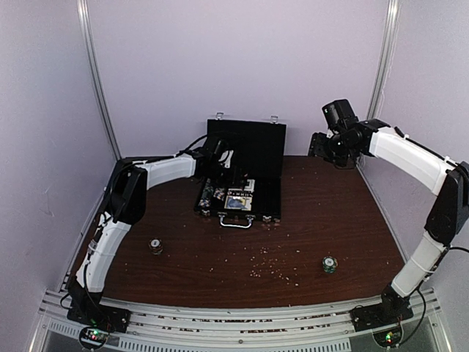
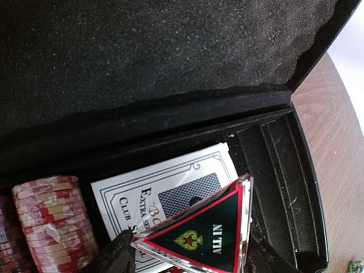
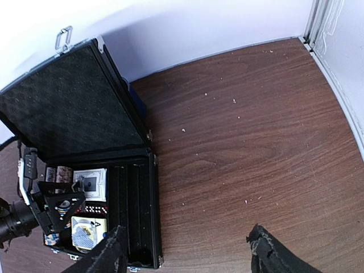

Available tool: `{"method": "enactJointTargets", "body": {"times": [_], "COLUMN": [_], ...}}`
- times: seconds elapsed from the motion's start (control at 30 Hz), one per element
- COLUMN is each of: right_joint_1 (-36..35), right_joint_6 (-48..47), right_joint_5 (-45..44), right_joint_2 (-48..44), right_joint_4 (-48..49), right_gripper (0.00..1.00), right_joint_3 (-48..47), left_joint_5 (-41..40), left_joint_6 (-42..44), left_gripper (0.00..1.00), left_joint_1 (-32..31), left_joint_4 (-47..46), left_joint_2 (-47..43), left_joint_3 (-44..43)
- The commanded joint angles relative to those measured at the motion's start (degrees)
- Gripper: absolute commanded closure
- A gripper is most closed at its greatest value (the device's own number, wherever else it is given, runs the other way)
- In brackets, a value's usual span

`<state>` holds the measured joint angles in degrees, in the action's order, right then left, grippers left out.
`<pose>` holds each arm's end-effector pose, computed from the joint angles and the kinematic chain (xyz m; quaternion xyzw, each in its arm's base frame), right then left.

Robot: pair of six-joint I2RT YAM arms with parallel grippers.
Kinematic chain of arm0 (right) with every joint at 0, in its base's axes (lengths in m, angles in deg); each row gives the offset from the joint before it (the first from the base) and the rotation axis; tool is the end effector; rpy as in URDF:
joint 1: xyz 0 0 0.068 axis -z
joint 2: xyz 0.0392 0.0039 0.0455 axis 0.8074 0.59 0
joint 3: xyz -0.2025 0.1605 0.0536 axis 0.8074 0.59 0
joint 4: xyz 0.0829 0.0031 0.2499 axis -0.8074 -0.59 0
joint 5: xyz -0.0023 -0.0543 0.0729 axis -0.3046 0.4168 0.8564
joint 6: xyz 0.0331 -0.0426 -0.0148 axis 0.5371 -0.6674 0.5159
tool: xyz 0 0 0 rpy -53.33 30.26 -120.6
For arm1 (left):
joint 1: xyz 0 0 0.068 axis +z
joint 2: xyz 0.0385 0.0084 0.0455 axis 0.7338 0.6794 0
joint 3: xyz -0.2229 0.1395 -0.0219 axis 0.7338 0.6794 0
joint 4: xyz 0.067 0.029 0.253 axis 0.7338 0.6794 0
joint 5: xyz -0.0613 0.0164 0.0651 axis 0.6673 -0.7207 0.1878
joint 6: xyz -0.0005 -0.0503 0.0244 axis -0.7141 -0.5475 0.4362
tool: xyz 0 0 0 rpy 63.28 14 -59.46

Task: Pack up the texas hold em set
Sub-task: Place the all-in button in the poker case.

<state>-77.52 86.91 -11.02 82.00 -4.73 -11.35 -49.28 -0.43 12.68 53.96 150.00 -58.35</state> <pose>0.3410 0.1432 0.3283 0.1147 0.9121 0.1264 0.3727 0.4561 -0.3251 0.1494 0.0995 0.9118 -0.2966 0.2660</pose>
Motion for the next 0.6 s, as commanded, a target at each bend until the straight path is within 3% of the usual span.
{"method": "enactJointTargets", "body": {"times": [0.0, 0.2, 0.57], "right_joint_1": [0.4, 0.4, 0.4], "right_joint_6": [-3.7, -5.4, -10.7], "right_joint_5": [-1.1, -0.7, 0.2], "right_joint_2": [-0.3, -1.5, -4.6], "right_joint_4": [-0.4, -1.1, -1.9], "right_gripper": [0.27, 0.25, 0.22], "right_joint_3": [-2.0, -0.3, 2.7], "left_joint_5": [-1.2, -1.6, -3.3], "left_joint_6": [-1.0, -1.2, -0.2], "left_gripper": [0.32, 0.25, 0.24], "left_joint_1": [0.2, 0.2, 0.2], "left_joint_4": [-1.3, -1.3, -2.7], "left_joint_2": [1.1, -0.1, -9.2], "left_joint_3": [-1.5, -2.1, 0.2]}}
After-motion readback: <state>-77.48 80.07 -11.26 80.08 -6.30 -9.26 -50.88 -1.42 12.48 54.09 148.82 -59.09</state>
